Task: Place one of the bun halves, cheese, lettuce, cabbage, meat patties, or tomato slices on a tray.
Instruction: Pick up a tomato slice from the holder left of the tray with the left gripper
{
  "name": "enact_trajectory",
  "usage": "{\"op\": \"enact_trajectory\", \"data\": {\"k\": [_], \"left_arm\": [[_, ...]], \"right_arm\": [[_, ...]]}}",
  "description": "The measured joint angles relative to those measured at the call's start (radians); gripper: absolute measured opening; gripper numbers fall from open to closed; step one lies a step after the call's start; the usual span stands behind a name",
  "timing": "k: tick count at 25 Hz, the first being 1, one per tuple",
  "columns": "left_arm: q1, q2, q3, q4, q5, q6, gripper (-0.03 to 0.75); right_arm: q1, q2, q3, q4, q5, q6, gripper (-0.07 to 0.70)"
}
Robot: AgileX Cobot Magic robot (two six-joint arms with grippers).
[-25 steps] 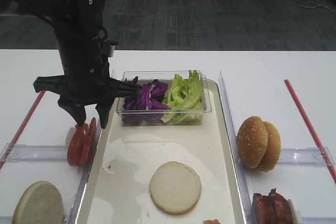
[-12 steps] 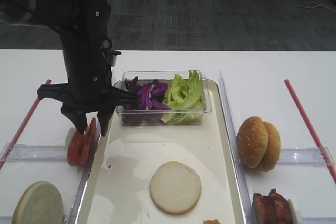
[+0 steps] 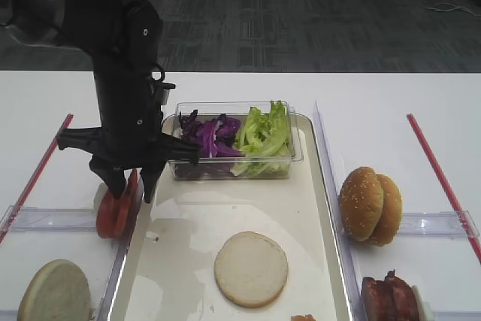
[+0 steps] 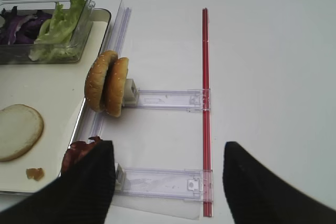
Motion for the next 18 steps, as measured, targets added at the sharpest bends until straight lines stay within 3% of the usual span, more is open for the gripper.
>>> {"op": "enact_trajectory", "data": {"k": [18], "left_arm": [[0.0,0.0,-0.002,0.021,-0.008,0.0,0.309]], "right_arm": [[0.0,0.0,0.0,0.0,0.0,0.0,0.454]]}}
